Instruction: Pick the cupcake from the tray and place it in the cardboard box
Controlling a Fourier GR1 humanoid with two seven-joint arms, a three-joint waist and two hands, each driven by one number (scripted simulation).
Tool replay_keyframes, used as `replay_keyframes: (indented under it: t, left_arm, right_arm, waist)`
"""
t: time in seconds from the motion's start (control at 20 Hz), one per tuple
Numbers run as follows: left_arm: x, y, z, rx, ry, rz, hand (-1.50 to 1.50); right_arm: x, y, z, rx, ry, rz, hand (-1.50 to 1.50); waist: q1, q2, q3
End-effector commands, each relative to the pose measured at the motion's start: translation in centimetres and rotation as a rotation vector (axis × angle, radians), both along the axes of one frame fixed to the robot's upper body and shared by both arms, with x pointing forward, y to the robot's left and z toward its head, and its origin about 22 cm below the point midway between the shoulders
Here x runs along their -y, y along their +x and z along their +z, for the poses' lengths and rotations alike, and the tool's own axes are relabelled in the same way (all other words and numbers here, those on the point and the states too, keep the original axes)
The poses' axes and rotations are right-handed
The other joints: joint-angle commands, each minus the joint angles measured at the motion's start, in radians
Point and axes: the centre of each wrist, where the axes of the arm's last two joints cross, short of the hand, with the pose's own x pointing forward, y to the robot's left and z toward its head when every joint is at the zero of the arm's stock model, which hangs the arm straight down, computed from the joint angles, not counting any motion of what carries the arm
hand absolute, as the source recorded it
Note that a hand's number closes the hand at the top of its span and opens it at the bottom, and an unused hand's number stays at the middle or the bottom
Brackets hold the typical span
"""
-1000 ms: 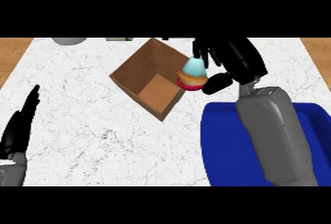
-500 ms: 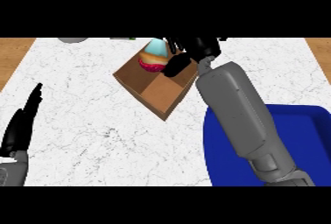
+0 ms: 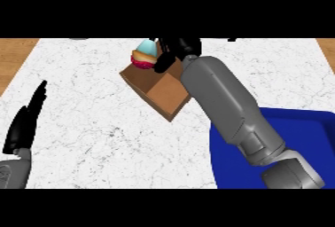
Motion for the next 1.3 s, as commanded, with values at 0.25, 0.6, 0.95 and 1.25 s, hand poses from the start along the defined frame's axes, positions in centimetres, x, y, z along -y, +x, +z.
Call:
replay_keyframes:
  t: [0.25, 0.6, 0.95, 1.25]
  left_arm:
    - [2.1, 2.0, 1.4, 0.018, 0.008, -0.061, 0.0]
    - [1.8, 1.0, 0.0, 0.006, -0.001, -0.041, 0.0]
    - [-0.3, 0.8, 0.5, 0.011, 0.007, 0.002, 0.0]
    - [-0.2, 0.5, 1.6, -0.008, 0.012, 0.013, 0.0]
  right_arm:
    - [0.5, 1.1, -2.3, -0.188, 0.06, -0.1, -1.5]
    - [1.3, 1.1, -3.7, -0.073, 0.182, -0.056, -1.5]
    - [2.3, 1.3, -3.6, 0.037, 0.455, -0.095, -1.5]
    - [5.4, 2.2, -3.9, 0.055, 0.6, -0.077, -1.5]
  waist:
    - [0.052, 0.011, 0.0]
    - [0.039, 0.009, 0.001]
    - [0.009, 0.006, 0.001]
    - [-0.028, -0.004, 0.002]
